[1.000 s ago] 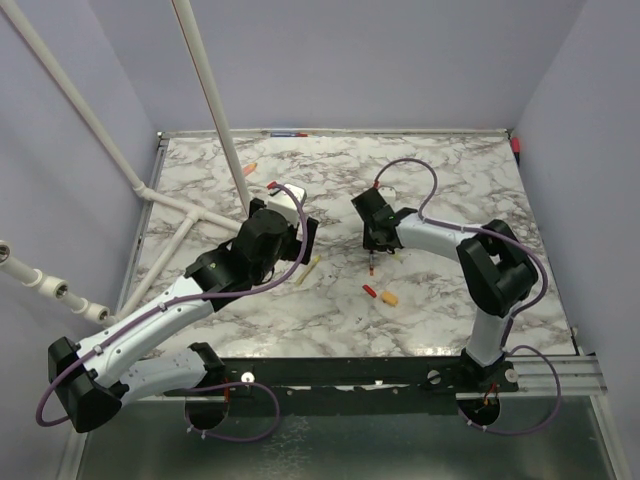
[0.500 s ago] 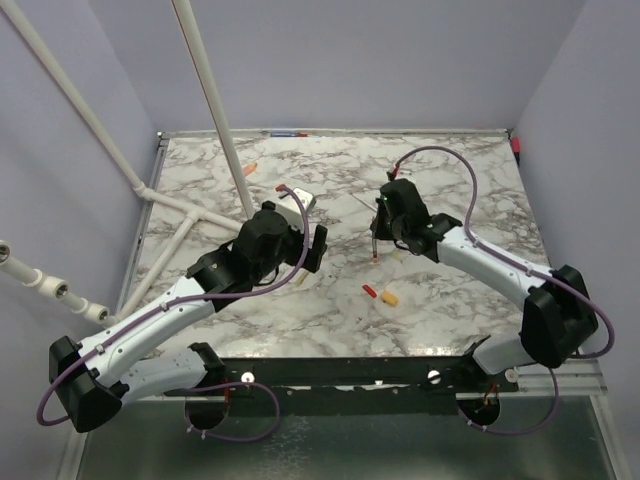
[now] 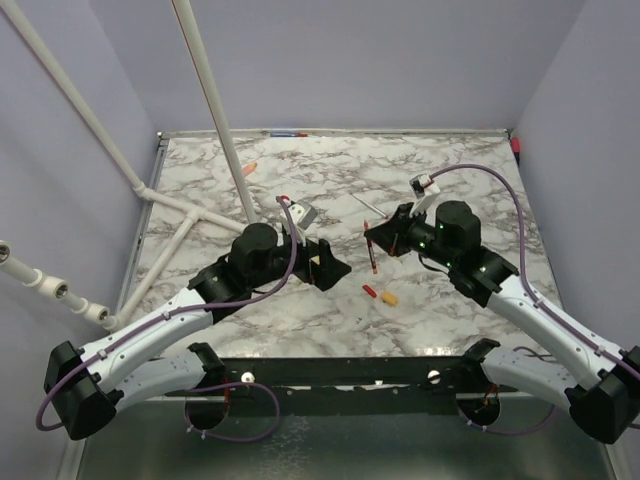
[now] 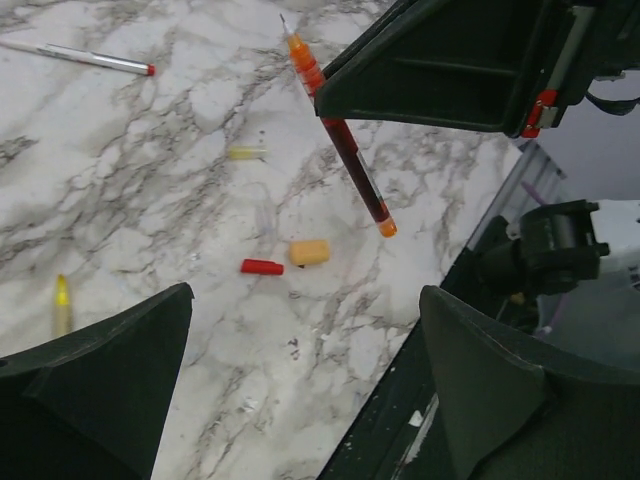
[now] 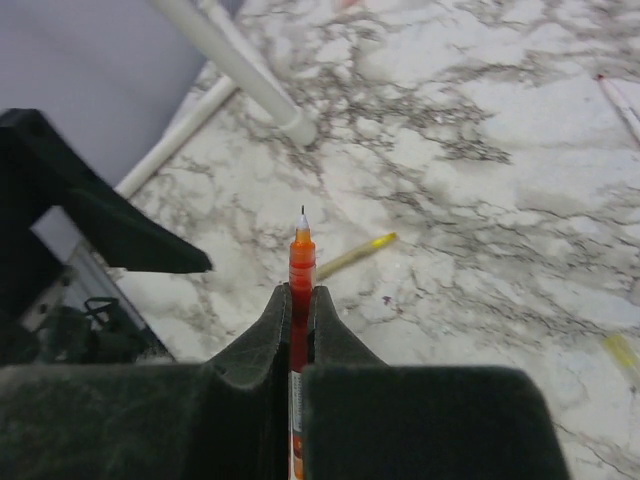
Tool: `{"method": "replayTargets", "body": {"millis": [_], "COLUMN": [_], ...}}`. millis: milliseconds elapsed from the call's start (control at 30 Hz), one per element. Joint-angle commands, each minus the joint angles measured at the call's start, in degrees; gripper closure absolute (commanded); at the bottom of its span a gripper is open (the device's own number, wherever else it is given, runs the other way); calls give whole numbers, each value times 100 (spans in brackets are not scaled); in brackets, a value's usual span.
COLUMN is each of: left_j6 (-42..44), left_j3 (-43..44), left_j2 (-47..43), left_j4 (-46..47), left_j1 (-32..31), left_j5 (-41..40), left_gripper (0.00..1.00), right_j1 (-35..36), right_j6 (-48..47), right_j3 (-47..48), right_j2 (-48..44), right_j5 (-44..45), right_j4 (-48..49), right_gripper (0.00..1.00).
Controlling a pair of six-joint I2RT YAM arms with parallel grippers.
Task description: Insert the pens into the pen caps
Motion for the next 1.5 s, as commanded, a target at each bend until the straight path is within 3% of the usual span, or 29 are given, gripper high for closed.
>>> {"method": "replayTargets", "body": {"millis": [0, 300, 600, 1033, 1133, 1267, 1467], "left_j6": [-1117, -2349, -2676, -2917, -2947, -2953, -2944], "left_j3": [-516, -1244, -1342, -1365, -1379, -1345, -1289], "left_j2": [-271, -398, -339, -212, -246, -257, -236], "left_j4": [1445, 3185, 3648, 3997, 4062, 4093, 4101], "left_j1": [-16, -18, -10, -12, -14, -18, -18], "left_j5": [938, 1512, 1590, 1843, 1871, 1884, 1927], "left_gripper": [5, 5, 9, 39, 55, 63, 63], "right_j1": [32, 135, 669, 982, 1020, 1068, 1173], "right_j6": [286, 1173, 1525, 1350, 1334, 1321, 1281], "right_j3": [-276, -643, -496, -216, -176, -187, -208], "right_j2": [-431, -728, -490, -301, -287, -290, -280], "right_j5": [-1121, -1891, -1967, -1677, -1679, -1699, -1698], "right_j4": [835, 2041, 2668, 2629, 2610, 2630, 2702], "right_gripper": [99, 99, 99, 99, 99, 99, 99]}}
